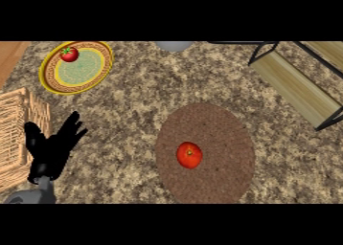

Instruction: Pick the bell pepper from the placemat and place it in the tiered shelf

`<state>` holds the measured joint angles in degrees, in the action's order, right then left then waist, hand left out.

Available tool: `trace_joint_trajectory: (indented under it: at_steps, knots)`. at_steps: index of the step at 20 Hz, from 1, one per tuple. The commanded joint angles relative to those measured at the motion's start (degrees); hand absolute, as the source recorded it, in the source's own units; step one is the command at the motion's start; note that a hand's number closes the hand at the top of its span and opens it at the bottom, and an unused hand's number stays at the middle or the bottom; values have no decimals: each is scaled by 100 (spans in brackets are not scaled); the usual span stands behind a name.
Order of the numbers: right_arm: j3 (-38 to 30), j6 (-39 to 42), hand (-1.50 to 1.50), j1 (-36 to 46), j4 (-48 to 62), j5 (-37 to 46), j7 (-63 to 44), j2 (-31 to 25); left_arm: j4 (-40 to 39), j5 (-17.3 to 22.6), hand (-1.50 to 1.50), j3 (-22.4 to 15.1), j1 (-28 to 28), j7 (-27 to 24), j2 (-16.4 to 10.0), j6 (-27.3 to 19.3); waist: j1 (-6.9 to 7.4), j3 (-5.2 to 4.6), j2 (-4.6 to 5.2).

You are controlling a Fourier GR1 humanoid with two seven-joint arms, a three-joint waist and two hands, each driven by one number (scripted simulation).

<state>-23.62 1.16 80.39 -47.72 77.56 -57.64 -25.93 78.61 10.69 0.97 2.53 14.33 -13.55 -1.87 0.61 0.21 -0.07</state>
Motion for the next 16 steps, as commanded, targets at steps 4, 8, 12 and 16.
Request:
trace_joint_trajectory:
  at_steps: [4,8,12,16]
  knots:
    - [-79,-121,150,-234,492,-226,349,-336,-423,-32,0,149,150,35,-8,16,-1,-25,41]
    - [-115,-377,150,-545,668,-322,640,-540,-279,-10,0,116,84,161,27,71,6,-22,30]
    - [-223,-921,150,-678,1200,-308,980,-880,-375,-7,0,155,146,105,-5,167,57,-21,70]
    - [-55,-1194,150,-508,1426,-255,993,-793,-174,-108,0,107,380,499,68,-52,56,-21,52]
